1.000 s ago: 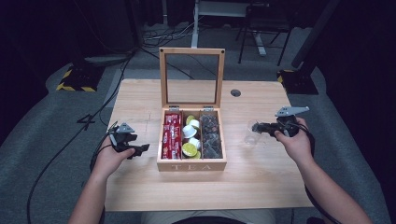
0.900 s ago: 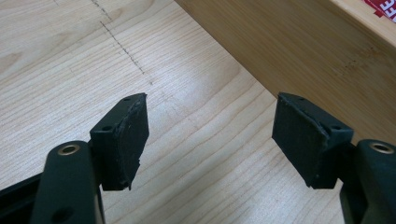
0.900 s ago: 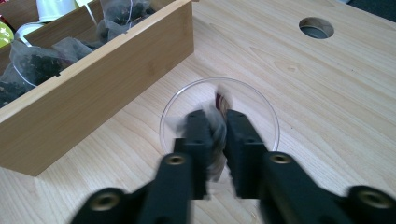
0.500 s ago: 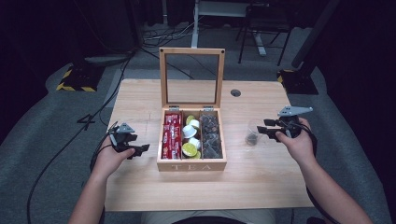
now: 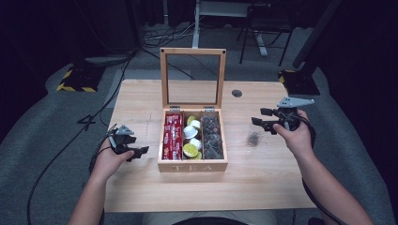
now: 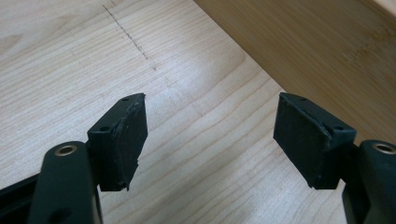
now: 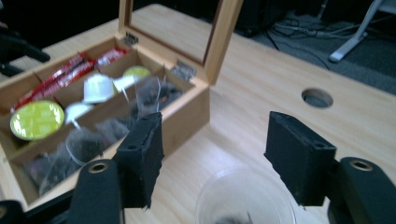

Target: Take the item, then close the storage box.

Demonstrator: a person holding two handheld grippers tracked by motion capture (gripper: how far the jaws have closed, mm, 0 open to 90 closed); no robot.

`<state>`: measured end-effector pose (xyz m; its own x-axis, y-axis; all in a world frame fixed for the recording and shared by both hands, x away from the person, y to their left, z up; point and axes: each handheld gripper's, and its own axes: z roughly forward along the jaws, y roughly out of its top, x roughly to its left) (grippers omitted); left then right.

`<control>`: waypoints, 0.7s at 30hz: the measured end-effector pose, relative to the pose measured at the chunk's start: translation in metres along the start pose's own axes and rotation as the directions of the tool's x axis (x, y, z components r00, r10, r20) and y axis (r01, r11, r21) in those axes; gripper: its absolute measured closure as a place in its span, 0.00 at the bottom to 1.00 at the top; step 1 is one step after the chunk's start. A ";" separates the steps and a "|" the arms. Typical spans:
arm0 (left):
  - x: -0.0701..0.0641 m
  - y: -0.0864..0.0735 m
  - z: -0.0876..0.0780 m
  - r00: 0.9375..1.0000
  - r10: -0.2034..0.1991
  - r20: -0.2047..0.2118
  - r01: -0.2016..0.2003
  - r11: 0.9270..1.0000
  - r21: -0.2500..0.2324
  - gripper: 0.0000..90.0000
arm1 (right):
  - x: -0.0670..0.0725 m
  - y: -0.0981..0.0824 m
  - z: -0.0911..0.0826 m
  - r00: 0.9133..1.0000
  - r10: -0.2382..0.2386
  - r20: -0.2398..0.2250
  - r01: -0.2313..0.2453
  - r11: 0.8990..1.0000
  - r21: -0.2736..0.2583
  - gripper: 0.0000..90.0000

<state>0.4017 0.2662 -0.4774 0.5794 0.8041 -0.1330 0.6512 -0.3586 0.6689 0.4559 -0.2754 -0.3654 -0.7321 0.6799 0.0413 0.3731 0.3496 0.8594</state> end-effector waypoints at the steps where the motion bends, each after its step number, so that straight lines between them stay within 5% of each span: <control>1: 0.000 -0.001 0.001 1.000 -0.001 -0.003 0.001 1.000 0.005 0.29 | 0.000 0.004 0.001 1.000 0.000 -0.001 0.000 1.000 -0.006 0.40; 13: -0.006 0.003 -0.003 1.000 0.013 0.003 -0.013 1.000 -0.020 0.29 | -0.007 0.066 0.030 0.999 -0.043 -0.018 0.042 0.998 -0.040 0.32; 21: -0.010 -0.012 -0.010 1.000 -0.010 -0.007 0.009 1.000 -0.021 0.30 | -0.017 0.094 0.059 0.999 -0.034 -0.019 0.033 0.999 -0.042 0.31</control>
<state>0.3836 0.2671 -0.4768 0.5695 0.8110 -0.1340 0.6461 -0.3408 0.6830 0.5373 -0.2165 -0.3151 -0.7550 0.6553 0.0214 0.3243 0.3449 0.8809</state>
